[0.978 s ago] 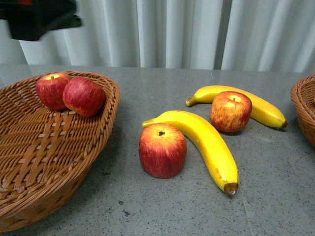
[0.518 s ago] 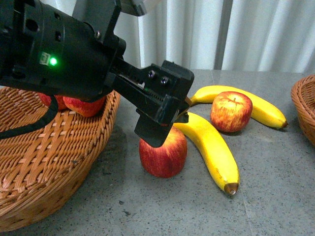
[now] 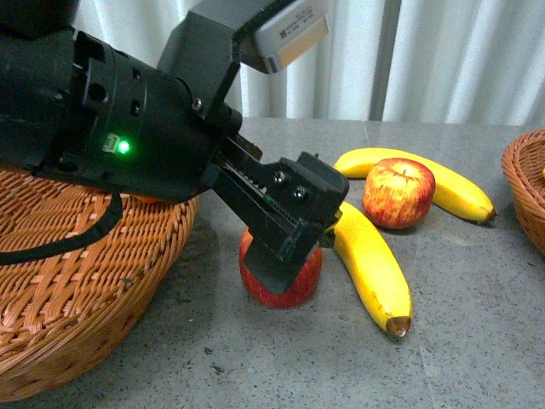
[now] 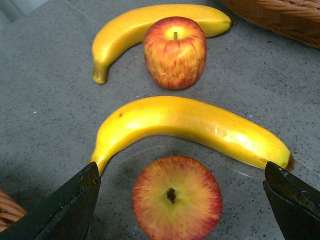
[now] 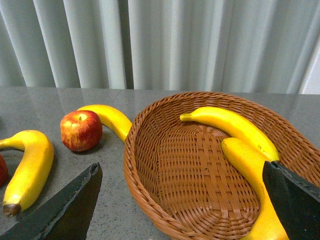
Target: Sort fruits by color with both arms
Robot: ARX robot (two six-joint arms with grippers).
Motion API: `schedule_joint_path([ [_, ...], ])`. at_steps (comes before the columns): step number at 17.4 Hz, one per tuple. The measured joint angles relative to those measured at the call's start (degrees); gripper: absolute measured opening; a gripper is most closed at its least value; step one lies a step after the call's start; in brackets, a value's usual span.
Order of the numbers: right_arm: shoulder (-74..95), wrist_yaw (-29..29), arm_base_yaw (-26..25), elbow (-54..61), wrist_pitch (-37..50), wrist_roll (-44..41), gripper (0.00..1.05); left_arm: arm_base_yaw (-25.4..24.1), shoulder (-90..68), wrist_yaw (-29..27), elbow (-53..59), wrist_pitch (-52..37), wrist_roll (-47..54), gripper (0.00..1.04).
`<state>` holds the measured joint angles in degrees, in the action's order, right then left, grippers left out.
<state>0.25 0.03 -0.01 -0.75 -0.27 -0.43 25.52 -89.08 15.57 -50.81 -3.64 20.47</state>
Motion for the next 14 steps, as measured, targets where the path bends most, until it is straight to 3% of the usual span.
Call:
schedule_joint_path([
  [4,0.0,-0.02,0.0,0.0,0.0,0.0,0.98,-0.87,-6.19,-0.5,-1.01,-2.1,5.51,0.98],
  [14,0.0,-0.02,0.0,0.0,0.0,0.0,0.98,-0.07,-12.31,3.98,-2.86,-3.08,5.99,0.98],
])
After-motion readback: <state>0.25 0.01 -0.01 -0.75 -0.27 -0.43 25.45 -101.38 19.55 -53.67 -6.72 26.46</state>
